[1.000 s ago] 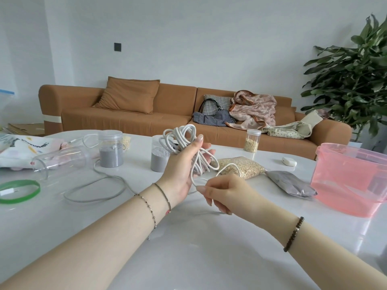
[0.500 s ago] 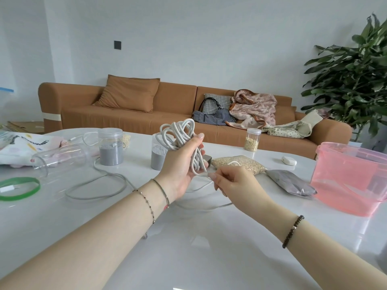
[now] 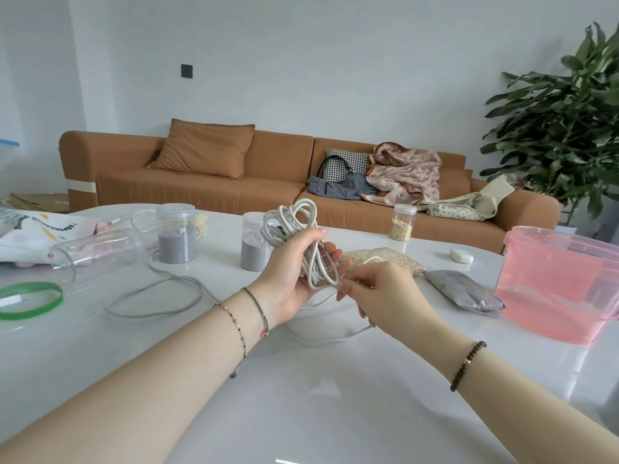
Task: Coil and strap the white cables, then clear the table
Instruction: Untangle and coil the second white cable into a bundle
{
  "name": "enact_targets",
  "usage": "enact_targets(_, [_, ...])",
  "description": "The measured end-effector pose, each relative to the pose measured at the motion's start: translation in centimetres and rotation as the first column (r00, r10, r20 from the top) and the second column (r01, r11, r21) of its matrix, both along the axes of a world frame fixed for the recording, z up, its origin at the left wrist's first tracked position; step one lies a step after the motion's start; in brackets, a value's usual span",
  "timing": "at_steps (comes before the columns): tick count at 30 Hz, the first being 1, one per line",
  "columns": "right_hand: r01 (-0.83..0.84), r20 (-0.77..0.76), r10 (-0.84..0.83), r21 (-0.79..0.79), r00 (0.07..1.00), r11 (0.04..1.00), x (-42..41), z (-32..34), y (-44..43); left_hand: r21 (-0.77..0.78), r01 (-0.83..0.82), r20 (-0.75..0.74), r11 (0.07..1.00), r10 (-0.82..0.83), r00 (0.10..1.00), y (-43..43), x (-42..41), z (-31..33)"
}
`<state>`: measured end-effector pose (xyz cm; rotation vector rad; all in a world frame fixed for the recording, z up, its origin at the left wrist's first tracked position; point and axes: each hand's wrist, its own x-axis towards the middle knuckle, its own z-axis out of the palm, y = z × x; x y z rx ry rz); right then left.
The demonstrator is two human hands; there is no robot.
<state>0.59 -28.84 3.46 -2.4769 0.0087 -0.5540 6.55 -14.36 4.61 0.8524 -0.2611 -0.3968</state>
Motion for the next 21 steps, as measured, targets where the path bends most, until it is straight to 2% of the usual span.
enact_targets(4, [0.142,-0.007,-0.142,0.033,0.99,0.989,0.3,0.2,-0.9,0.02,0.019,0.004,1.0,-0.019,1.0,-0.1,0.1,0.0])
enact_targets(9, [0.134,0.115,-0.135,0.02,0.984,0.991,0.8,-0.3,-1.1,0.127,0.064,0.017,0.99,-0.066,0.998,0.1,0.3,-0.3])
enact_targets(13, [0.131,0.101,-0.128,-0.026,0.987,0.991,0.8,-0.6,-1.1,0.144,0.113,0.013,0.983,-0.116,0.993,0.2,0.4,-0.6])
enact_targets(17, [0.108,0.123,-0.094,-0.117,0.988,0.987,0.7,-0.7,-0.7,0.151,0.114,-0.015,0.982,-0.114,0.993,0.0,0.6,-0.8])
enact_targets(21, [0.158,0.185,-0.112,-0.257,0.976,0.953,0.1,-0.3,-0.6,0.269,0.129,-0.01,0.954,-0.131,0.991,0.1,1.0,-1.0])
